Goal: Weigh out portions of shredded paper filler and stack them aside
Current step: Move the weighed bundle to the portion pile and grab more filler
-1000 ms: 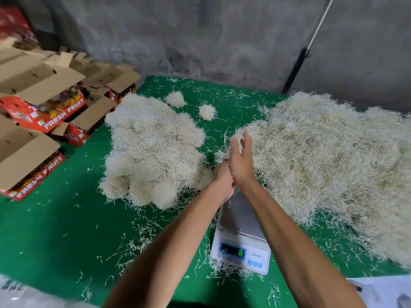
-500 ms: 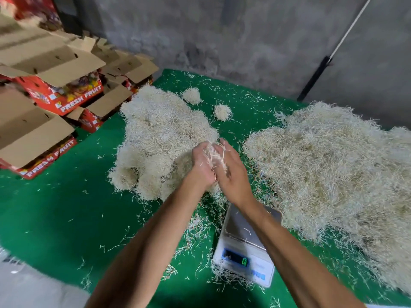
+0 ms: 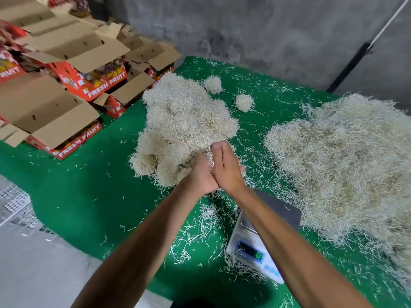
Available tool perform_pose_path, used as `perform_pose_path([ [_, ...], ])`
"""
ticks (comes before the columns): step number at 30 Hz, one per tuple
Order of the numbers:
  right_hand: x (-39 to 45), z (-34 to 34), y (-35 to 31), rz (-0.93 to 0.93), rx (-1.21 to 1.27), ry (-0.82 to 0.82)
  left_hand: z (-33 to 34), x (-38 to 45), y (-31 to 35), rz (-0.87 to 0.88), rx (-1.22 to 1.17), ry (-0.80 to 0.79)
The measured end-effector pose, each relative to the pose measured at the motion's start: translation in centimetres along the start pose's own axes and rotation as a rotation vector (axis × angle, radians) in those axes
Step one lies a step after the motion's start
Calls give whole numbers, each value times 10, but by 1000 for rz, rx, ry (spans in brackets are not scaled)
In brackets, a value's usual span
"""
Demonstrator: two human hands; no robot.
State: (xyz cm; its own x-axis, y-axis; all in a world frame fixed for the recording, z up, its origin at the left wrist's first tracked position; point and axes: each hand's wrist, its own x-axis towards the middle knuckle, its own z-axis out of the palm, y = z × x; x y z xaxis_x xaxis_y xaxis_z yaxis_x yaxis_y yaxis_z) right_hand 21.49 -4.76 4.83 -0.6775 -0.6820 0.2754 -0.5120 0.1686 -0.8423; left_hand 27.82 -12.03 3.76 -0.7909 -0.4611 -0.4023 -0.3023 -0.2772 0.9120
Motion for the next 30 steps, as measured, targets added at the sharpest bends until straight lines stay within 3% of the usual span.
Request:
perform_pose_path([
  [3, -7, 15, 18, -3, -205, -69, -22, 6, -22, 67, 177, 157],
  [6, -15, 39, 29, 83, -153, -269, -51, 11, -56, 34, 248, 177],
  [8, -21, 52, 27, 209, 31, -436, -76, 9, -75, -117, -91, 345],
  [10, -29, 63, 30, 338, 190, -439, -101, 0, -91, -253, -411, 559],
  [12, -33, 74, 35, 439, 274, -361, -123, -3, -110, -347, -455, 624],
  [15, -43, 84, 43, 493, 376, -376, -135, -6, -116, -356, -363, 616],
  [18, -57, 88, 47, 392, 334, -391, -128, -11, -114, -229, -129, 600],
  [23, -59, 88, 49, 305, 280, -253, -112, -18, -112, 188, 160, 568],
  [26, -54, 77, 50, 308, 245, -164, -92, -12, -89, 302, 293, 542],
  [30, -45, 39, 54, 248, 169, -63, -45, 7, -60, 422, 417, 377],
])
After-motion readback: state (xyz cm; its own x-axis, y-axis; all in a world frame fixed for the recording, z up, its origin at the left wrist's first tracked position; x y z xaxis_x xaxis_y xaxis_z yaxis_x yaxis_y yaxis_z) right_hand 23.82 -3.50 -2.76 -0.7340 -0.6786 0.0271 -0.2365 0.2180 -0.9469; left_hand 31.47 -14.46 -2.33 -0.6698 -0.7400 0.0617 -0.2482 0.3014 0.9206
